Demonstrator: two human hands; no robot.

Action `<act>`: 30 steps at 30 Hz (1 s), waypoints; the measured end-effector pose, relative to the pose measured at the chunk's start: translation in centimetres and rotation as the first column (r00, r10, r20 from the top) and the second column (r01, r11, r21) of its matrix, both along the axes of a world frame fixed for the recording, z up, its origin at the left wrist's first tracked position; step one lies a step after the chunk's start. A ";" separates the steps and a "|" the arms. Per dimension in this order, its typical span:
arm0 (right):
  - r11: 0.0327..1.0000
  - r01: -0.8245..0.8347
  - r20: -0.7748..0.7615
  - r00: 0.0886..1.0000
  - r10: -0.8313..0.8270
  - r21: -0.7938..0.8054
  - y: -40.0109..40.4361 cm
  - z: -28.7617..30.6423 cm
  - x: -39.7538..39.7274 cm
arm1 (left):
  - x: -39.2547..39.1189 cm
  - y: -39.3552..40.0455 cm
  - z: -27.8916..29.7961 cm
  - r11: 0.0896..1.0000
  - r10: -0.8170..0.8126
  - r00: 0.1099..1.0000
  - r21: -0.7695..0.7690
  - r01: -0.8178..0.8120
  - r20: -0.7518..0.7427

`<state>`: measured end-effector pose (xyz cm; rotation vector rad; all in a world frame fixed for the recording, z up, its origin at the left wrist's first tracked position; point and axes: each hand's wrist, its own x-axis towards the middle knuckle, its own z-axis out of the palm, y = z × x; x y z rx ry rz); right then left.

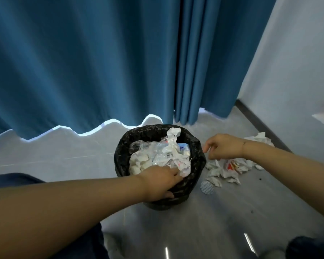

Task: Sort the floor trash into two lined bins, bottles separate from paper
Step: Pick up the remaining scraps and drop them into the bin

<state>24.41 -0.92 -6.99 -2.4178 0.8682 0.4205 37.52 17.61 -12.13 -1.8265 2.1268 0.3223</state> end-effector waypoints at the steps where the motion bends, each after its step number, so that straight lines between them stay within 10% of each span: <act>1: 1.000 -0.014 -0.008 1.000 0.014 -0.004 0.0 -0.3 -0.2 | 0.2 -0.3 -0.3 1.000 0.026 1.000 0.007 -0.026 0.011; 14: 0.997 0.016 -0.118 0.993 -0.007 0.080 -3.5 0.2 -1.8 | 3.7 -5.7 -3.1 0.769 0.536 0.774 -0.183 -0.613 -0.338; 19: 0.997 -0.039 -0.236 0.970 0.054 0.067 -5.3 -0.4 -3.5 | 0.5 -8.7 -1.7 0.762 0.214 0.934 -0.550 -0.343 -0.286; 30: 0.994 -0.006 -0.449 0.892 0.053 0.106 -10.6 -5.8 -11.9 | -8.0 -13.9 -12.6 0.872 0.401 0.726 -0.010 -0.489 -0.559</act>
